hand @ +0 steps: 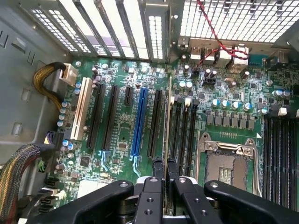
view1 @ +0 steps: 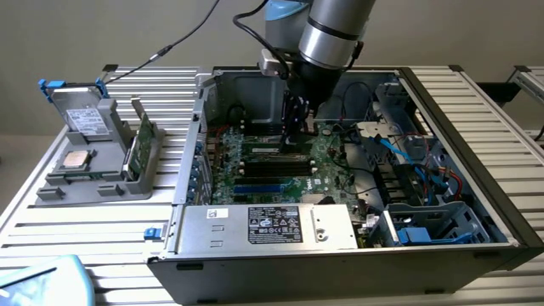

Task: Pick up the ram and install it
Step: 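Insert the ram into the slot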

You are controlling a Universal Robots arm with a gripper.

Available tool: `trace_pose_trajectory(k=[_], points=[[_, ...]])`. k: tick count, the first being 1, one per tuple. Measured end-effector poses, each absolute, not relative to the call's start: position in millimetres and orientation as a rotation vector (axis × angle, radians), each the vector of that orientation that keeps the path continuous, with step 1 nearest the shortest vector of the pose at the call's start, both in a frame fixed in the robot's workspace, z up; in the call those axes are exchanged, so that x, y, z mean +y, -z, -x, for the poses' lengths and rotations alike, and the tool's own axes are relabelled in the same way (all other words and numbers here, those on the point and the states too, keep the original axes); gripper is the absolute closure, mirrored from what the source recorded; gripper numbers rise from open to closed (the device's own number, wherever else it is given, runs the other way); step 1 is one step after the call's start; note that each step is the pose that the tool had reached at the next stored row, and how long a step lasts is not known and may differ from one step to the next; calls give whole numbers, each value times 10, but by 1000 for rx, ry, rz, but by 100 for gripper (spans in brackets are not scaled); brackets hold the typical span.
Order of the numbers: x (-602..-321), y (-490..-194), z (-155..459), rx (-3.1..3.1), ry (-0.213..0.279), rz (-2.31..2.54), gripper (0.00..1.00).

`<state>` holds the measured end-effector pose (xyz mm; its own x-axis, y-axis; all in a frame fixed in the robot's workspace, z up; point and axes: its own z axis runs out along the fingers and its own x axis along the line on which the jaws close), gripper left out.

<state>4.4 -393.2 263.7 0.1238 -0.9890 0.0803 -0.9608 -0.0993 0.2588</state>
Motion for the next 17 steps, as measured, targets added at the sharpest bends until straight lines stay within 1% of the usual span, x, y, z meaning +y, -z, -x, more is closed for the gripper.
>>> trace_pose_trajectory(k=[7, 14, 17], points=[[-3932, -2636, -43, -1923, 163, -2156, 86], [-3933, -2605, -43, -1946, 129, -2168, 86], [-3932, -2602, -43, -1952, 128, -2164, 86]])
